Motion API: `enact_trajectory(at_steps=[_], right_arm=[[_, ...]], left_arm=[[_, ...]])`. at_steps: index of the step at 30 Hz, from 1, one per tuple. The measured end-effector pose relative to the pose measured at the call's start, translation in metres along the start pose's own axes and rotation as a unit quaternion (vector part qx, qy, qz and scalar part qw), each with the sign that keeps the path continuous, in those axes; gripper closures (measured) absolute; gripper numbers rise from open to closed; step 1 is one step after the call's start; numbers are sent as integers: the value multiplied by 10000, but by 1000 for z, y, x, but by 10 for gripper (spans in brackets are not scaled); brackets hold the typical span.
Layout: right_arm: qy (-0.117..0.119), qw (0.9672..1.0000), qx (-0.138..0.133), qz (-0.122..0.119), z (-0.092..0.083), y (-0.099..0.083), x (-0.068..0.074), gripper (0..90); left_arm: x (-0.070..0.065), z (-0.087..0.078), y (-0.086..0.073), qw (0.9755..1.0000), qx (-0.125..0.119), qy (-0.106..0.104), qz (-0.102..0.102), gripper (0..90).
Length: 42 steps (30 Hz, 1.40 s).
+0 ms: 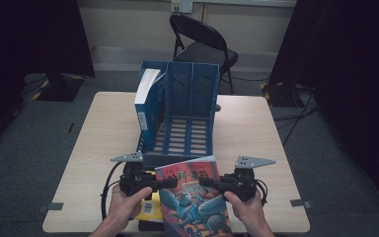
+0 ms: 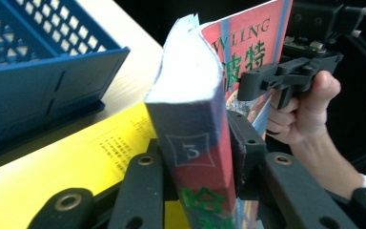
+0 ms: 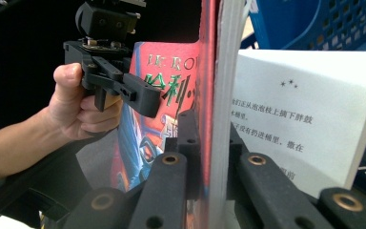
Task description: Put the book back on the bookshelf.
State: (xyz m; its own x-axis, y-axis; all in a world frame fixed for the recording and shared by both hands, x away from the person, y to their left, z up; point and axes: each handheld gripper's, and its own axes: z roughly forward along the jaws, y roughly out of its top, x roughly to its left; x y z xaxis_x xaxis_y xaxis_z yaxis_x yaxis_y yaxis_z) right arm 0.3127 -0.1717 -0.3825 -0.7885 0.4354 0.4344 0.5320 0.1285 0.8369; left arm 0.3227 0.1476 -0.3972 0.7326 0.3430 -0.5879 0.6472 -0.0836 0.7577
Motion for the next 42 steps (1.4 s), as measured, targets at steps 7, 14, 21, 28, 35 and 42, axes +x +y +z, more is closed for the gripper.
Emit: enact_trajectory(at_steps=[7,14,21,28,35,42], right_arm=[[-26,9995,-186,-245,-11,18,24,845],[-61,9980,-366,-515,-14,39,36,844],[-122,9955,-613,-711,-11,60,35,844],[-168,9905,-884,-1044,-10,76,39,844],[-213,9892,-895,-1145,0,64,26,823],[-468,9869,-717,-1365,-6,56,29,683]], left_arm=[[-16,-14,15,9992,-238,-184,259,731],[-26,-23,34,9978,-480,-122,444,738],[-33,-30,55,9940,-643,257,845,741],[-41,-39,71,9879,-966,312,1174,741],[-46,-36,62,9741,-873,753,1947,740],[-52,-33,50,9726,-911,688,2024,739]])
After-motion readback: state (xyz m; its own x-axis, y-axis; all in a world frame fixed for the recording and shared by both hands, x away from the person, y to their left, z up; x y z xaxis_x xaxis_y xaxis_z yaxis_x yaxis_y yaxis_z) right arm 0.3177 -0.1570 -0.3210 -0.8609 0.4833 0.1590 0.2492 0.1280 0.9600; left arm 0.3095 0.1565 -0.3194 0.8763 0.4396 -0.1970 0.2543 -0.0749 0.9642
